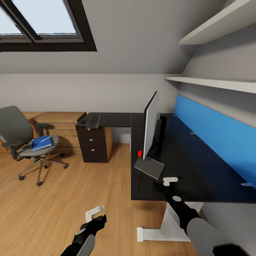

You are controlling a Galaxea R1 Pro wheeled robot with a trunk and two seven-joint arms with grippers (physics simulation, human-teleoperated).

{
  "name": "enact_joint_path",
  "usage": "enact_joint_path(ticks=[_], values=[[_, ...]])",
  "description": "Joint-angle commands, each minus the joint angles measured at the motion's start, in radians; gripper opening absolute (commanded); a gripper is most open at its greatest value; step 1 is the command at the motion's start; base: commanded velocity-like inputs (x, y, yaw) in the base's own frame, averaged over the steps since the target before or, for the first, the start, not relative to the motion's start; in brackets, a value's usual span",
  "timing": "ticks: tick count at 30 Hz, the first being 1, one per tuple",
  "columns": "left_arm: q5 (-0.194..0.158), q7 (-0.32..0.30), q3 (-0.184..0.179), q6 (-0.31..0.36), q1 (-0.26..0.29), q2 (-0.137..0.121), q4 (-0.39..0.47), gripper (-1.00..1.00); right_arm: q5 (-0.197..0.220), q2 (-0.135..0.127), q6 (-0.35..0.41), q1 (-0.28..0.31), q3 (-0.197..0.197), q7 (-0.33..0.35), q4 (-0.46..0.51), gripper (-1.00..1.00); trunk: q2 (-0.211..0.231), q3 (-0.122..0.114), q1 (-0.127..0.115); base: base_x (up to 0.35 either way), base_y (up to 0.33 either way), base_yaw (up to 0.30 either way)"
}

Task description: In the bedroom, organize the workspace by keeping the computer under the desk, ensuring the monitor is on the desk, placing the keyboard on the desk next to the monitor, placing the mouse on the desk next to the keyboard, moving the folder from the swivel chair onto the desk next to the mouse, stacking the notebook on top of the folder with the pen on top of the notebook, and positioning the swivel chair next to the desk.

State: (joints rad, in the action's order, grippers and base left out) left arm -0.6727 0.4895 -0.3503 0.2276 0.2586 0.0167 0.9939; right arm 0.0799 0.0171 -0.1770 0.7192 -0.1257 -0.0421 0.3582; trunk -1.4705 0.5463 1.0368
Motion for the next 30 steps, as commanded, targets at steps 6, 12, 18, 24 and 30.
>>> enact_joint_path(ticks=[6, 12, 18, 24, 30], values=[[-0.007, 0.009, -0.004, 0.002, 0.001, -0.001, 0.001, 1.00, 0.004, -0.001, 0.000, 0.000, -0.011, -0.005, -0.044, 1.00, -0.001, 0.001, 0.000, -0.073, 0.000, 0.000], [-0.008, 0.008, -0.004, 0.003, 0.001, -0.001, 0.000, 1.00, 0.004, -0.001, -0.001, 0.000, -0.011, -0.005, -0.044, 1.00, 0.013, -0.005, -0.008, -0.011, 0.000, 0.000], [-0.008, 0.009, -0.005, 0.004, 0.001, -0.001, 0.000, 1.00, 0.004, -0.001, -0.002, 0.000, -0.011, -0.005, -0.044, 1.00, 0.055, -0.024, -0.031, -0.002, 0.000, 0.000], [-0.008, 0.009, -0.006, 0.004, 0.001, 0.000, 0.000, 1.00, 0.005, -0.001, -0.005, 0.000, -0.010, -0.005, -0.042, 1.00, 0.097, -0.043, -0.054, 0.000, 0.000, 0.000], [-0.008, 0.009, -0.006, 0.004, 0.001, 0.000, 0.000, 1.00, 0.006, -0.002, -0.011, 0.000, -0.008, -0.006, -0.037, 1.00, 0.139, -0.062, -0.077, 0.000, 0.000, 0.000]])
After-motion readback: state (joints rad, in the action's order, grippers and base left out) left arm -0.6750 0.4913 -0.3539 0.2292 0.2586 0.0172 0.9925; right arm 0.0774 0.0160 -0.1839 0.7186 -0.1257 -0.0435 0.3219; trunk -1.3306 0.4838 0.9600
